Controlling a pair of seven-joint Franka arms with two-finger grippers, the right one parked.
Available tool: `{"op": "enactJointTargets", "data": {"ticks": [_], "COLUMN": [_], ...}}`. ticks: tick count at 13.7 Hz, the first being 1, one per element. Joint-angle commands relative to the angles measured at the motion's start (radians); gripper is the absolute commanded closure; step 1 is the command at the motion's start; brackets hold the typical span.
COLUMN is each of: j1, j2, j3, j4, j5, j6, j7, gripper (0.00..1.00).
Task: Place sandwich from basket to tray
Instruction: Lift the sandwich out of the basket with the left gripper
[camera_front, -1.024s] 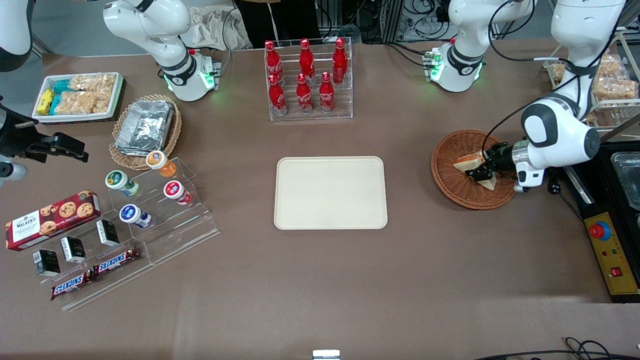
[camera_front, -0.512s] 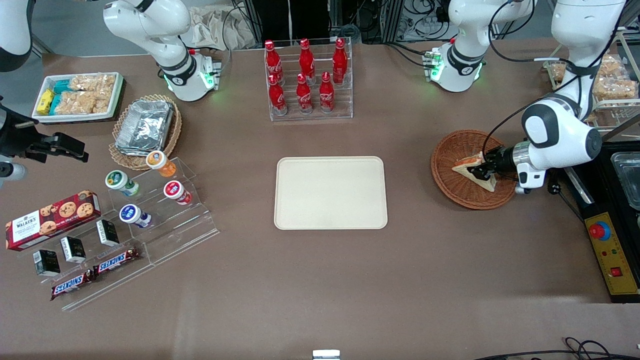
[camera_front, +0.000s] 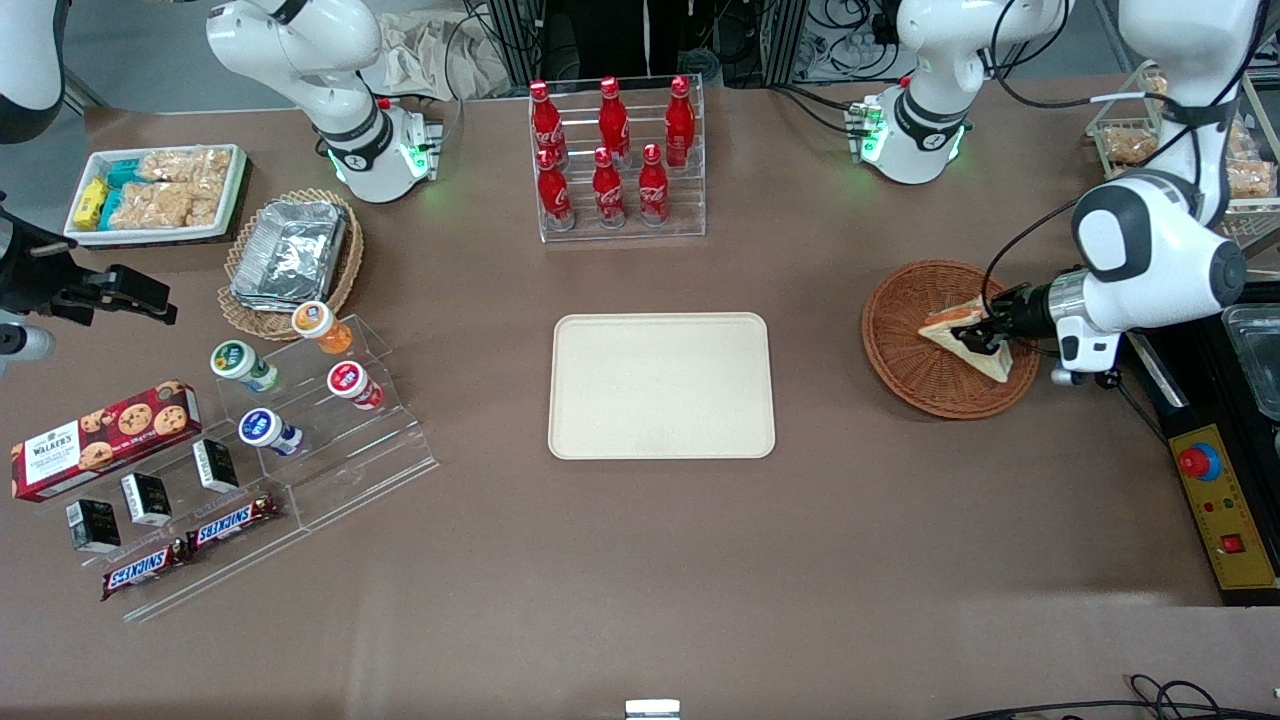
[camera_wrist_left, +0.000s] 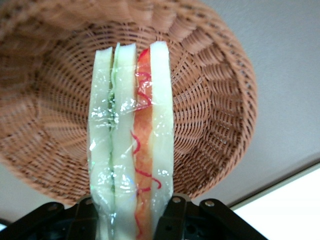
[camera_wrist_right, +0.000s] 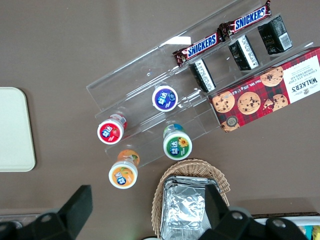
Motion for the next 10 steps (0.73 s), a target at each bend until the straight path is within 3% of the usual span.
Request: {"op": "enactJointTargets", "data": {"ticks": [1, 5, 10], "j1": [-0.004, -0.008, -0.008], "j2": [-0.048, -0.043, -0.031], "j3": [-0.001, -0.006, -0.099], "j4": [0.11, 0.325, 0.497], "j5": [0.071, 0.174, 0.206], "j6": [-0.149, -0.342, -0.404], "j7": [-0.058, -0.082, -0.075], "gripper": [0.77, 0.77, 0.77]}}
